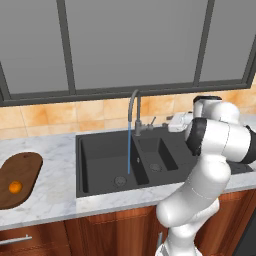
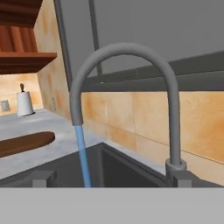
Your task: Pick the tangerine from the sink and place it on the cutting board to airdry. Then turn off the sink faucet.
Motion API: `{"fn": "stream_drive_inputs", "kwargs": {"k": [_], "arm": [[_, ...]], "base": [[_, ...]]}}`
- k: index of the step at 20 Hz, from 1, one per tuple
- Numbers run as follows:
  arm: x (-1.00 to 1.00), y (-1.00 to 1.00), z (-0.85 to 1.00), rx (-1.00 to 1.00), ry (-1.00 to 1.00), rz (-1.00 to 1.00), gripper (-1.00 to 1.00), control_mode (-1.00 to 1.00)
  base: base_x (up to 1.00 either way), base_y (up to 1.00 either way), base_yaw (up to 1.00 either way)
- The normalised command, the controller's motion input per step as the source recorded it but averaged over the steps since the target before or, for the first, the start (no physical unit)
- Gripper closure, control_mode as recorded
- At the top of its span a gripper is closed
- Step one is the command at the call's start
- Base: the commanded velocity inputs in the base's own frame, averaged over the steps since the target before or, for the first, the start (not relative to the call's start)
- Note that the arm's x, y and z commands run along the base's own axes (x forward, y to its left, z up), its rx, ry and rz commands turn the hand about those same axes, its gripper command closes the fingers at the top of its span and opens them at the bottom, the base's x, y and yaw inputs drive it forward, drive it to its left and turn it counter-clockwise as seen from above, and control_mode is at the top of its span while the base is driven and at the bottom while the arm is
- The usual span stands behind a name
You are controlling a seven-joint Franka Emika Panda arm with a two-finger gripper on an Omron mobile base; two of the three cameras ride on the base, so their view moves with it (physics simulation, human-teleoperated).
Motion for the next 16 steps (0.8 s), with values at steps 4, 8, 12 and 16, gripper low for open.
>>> {"fn": "stream_drive_inputs", "kwargs": {"k": [4, 8, 12, 16], "arm": [[0.26, -0.07, -0.10, 0.04, 0.00, -0.02, -1.00, -1.00], [0.33, -0.01, -0.10, 0.04, 0.00, -0.01, -1.00, -1.00], [0.34, 0.00, -0.15, 0.04, 0.00, 0.00, -1.00, -1.00], [0.30, 0.00, -0.24, 0.05, 0.01, 0.00, -1.00, -1.00]], "base": [[0.00, 0.00, 0.00], [0.00, 0.00, 0.00], [0.00, 0.00, 0.00], [0.00, 0.00, 0.00]]}}
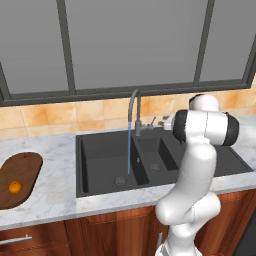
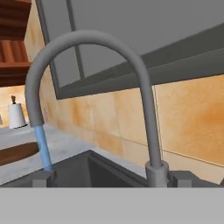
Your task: Pick the tangerine from the sink and place it on the cutting board to airdry. Then turn off the sink faucet.
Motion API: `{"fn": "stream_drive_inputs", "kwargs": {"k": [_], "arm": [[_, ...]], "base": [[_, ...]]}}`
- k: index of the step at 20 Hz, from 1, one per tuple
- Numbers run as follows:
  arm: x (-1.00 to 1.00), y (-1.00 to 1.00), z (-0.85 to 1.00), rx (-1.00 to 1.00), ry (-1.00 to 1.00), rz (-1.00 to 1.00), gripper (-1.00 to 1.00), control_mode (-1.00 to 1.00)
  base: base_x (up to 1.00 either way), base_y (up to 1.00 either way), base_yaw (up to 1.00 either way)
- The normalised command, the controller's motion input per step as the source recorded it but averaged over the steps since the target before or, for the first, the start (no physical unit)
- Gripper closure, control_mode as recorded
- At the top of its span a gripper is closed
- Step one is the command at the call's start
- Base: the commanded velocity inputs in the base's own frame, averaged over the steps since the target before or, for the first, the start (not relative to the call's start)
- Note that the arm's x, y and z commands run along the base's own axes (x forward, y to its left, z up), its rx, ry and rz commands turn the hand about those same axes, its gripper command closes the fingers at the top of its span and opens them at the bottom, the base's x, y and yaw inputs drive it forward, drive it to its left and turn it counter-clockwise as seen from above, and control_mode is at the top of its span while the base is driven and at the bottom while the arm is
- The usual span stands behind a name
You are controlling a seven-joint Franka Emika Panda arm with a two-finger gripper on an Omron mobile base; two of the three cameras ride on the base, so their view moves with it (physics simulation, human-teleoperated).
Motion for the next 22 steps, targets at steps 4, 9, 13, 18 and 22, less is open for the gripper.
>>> {"fn": "stream_drive_inputs", "kwargs": {"k": [4, 9, 13, 18, 22], "arm": [[0.35, 0.00, -0.28, 0.04, 0.02, 0.00, -1.00, -1.00], [0.46, -0.01, -0.16, 0.04, 0.02, 0.00, -1.00, -1.00], [0.49, -0.12, -0.08, 0.03, 0.01, 0.00, -1.00, -1.00], [0.45, -0.08, -0.18, 0.04, 0.03, 0.00, -1.00, -1.00], [0.37, -0.01, -0.28, 0.04, 0.04, 0.00, -1.00, -1.00]], "base": [[0.00, 0.00, 0.00], [0.00, 0.00, 0.00], [0.00, 0.00, 0.00], [0.00, 0.00, 0.00], [0.00, 0.00, 0.00]]}}
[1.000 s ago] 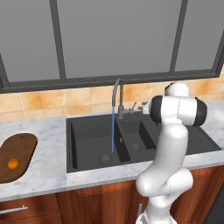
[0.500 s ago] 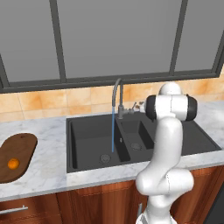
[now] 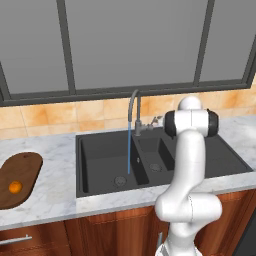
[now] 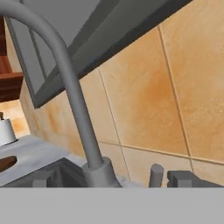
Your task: Pick the tangerine from the sink and place it on the cutting board to airdry. Then turn off the sink faucet.
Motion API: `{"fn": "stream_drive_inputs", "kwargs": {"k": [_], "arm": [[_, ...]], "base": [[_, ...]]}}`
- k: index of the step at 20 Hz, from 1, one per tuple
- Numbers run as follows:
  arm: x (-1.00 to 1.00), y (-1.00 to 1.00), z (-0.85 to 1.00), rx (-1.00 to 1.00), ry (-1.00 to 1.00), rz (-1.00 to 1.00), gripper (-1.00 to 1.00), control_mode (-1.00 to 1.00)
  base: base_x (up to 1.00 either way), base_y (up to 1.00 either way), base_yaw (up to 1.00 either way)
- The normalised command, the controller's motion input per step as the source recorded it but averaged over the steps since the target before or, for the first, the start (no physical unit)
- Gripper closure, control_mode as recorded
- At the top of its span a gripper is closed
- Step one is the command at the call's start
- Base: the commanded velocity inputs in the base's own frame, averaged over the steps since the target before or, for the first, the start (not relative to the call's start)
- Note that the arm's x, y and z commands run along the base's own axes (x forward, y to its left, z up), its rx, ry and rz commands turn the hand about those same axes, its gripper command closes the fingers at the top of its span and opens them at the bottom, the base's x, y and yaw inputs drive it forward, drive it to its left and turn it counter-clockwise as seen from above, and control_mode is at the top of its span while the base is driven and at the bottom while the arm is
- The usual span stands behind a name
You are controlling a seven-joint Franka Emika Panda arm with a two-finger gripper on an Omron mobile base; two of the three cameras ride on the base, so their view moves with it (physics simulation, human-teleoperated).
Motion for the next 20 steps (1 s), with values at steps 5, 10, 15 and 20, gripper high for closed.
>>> {"fn": "stream_drive_inputs", "kwargs": {"k": [5, 10, 15, 20], "arm": [[0.30, 0.00, -0.31, 0.04, 0.04, 0.00, -1.00, -1.00], [0.30, 0.01, -0.22, 0.02, 0.01, 0.00, -1.00, -1.00], [0.37, 0.10, -0.14, 0.02, 0.01, 0.00, -1.00, -1.00], [0.33, 0.39, -0.16, 0.00, 0.00, 0.00, -1.00, -1.00]], "base": [[0.00, 0.00, 0.00], [0.00, 0.00, 0.00], [0.00, 0.00, 0.00], [0.00, 0.00, 0.00]]}}
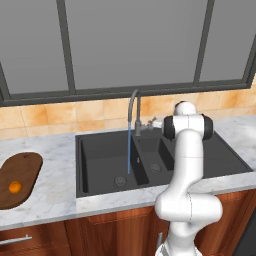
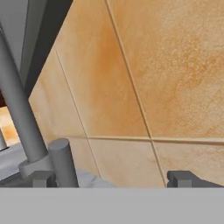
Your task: Pick the tangerine from the sink and place it on the cutting board to airdry. Then turn off the sink faucet.
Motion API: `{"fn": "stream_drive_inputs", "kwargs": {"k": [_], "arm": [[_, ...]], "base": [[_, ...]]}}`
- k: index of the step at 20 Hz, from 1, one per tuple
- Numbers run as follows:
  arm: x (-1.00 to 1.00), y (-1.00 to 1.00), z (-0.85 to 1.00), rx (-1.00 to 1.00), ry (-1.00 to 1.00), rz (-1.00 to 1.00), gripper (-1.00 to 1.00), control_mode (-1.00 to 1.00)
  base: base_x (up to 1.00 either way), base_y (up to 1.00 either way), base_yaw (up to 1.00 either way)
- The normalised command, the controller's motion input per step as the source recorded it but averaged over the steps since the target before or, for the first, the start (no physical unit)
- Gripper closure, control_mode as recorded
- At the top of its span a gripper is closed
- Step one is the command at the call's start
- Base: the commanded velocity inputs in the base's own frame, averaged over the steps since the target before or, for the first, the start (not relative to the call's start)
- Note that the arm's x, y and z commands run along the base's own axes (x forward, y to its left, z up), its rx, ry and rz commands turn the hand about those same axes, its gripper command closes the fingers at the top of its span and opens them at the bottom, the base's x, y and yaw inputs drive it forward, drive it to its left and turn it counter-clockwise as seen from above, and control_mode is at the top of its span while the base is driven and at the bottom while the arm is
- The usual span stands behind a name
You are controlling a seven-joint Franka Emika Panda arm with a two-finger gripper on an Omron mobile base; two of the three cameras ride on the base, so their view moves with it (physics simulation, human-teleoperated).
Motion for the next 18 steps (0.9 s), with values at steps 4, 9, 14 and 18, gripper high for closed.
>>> {"fn": "stream_drive_inputs", "kwargs": {"k": [4, 9, 14, 18], "arm": [[0.31, 0.62, -0.07, 0.00, 0.00, 0.02, -1.00, -1.00], [0.37, 0.93, -0.02, 0.00, 0.00, 0.08, -1.00, -1.00], [0.34, 0.81, -0.02, 0.00, 0.02, 0.35, -1.00, -1.00], [0.16, 0.95, -0.06, 0.00, 0.00, 0.36, -1.00, -1.00]], "base": [[0.00, 0.00, 0.00], [0.00, 0.00, 0.00], [0.00, 0.00, 0.00], [0.00, 0.00, 0.00]]}}
